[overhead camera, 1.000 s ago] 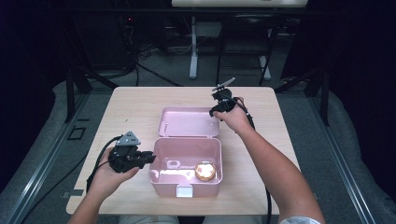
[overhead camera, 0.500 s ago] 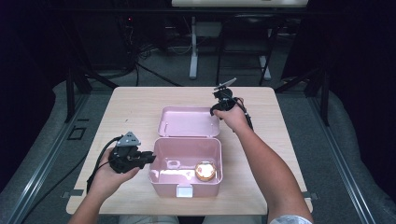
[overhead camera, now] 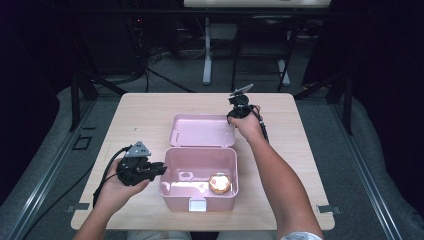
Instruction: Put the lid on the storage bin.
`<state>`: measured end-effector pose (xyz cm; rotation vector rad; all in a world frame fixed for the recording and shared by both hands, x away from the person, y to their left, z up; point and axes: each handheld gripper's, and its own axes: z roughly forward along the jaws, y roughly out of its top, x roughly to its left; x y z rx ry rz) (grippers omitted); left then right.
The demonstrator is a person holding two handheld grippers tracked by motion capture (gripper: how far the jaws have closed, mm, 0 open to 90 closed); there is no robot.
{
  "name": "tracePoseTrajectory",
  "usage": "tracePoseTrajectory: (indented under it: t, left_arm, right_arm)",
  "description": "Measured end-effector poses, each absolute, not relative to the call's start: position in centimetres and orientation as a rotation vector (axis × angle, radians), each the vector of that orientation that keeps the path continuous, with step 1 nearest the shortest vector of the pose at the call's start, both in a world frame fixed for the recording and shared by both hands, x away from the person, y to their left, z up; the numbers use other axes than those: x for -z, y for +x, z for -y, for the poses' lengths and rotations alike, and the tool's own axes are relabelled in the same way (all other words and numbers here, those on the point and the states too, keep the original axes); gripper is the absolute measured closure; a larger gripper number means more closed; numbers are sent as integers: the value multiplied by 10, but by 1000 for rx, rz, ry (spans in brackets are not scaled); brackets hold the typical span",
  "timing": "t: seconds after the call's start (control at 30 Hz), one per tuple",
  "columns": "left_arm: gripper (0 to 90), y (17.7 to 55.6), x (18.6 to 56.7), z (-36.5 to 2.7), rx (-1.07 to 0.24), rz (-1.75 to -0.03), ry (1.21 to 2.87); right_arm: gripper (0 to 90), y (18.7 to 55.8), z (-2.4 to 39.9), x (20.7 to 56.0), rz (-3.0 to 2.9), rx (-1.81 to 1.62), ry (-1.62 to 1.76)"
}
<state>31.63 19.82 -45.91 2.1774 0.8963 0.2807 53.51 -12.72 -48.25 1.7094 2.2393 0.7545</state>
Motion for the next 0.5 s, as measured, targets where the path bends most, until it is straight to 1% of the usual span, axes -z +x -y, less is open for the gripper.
tracePoseTrajectory:
  t: [0.03, 0.13, 0.2, 0.23, 0.5]
  left_arm:
    - [762, 316, 459, -198, -281, -896, 2177]
    - [764, 316, 459, -198, -284, -897, 2180]
    - [765, 316, 459, -198, -283, -897, 2180]
    - [765, 316, 459, -198, -281, -899, 2178]
    - [766, 316, 459, -198, -281, -899, 2178]
  right_arm:
    - [732, 535, 127, 483, -2239, -754, 1709]
    - [770, 535, 124, 483, -2232, -745, 1726]
    - [771, 535, 123, 483, -2226, -737, 1726]
    - [789, 534, 122, 483, -2205, -726, 1739]
    - [811, 534, 123, 482, -2200, -738, 1750]
